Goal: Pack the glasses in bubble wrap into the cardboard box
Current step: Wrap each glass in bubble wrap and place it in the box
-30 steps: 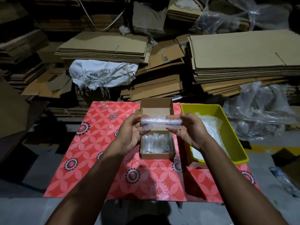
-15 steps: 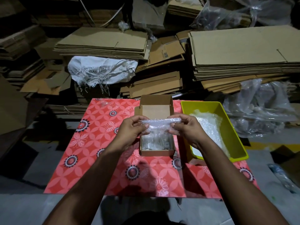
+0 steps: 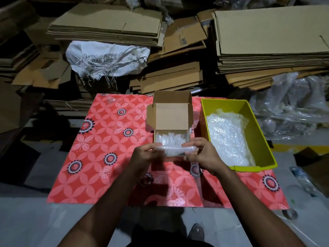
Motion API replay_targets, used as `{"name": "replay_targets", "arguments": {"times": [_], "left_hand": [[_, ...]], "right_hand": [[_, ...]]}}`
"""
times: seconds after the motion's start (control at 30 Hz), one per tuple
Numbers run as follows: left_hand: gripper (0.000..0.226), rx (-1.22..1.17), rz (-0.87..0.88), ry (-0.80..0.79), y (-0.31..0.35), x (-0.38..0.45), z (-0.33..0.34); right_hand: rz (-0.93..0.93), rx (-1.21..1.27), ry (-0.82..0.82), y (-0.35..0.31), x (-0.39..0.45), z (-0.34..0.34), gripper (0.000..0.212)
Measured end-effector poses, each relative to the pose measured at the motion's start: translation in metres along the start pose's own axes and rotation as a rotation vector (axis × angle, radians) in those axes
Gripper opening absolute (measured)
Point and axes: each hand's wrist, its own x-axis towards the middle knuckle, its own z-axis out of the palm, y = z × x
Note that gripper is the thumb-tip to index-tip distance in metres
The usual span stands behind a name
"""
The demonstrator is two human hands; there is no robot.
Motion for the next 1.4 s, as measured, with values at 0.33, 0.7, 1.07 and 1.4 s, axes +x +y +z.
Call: {"name": "replay_targets", "arguments": {"times": [0.33,0.7,1.07,1.4], "left_hand": [[0.018,0.598,0.284,0.241,-0.003,0.079,-0.001],[0.04,1.111,0.563,0.127,-0.017,0.127,-0.003],[0.019,1.348,0.71,0.047,-0.02,0.132,-0.014],[0.022,1.335,0.7,-0.021,-0.032,0.14,-0.013]], "right_hand": [[-0.18,-0.577,0.303,0.026,0.077,0.029,0.018],[-0.364,-1.008,0.175,0.048,0.114,0.043,0.015],[-0.322,-1.04,-0.014,0.038,0.123,0.04,0.023],[-0.332,-1.194,-0.119,0.029,0.127,0.052,0.025]]}}
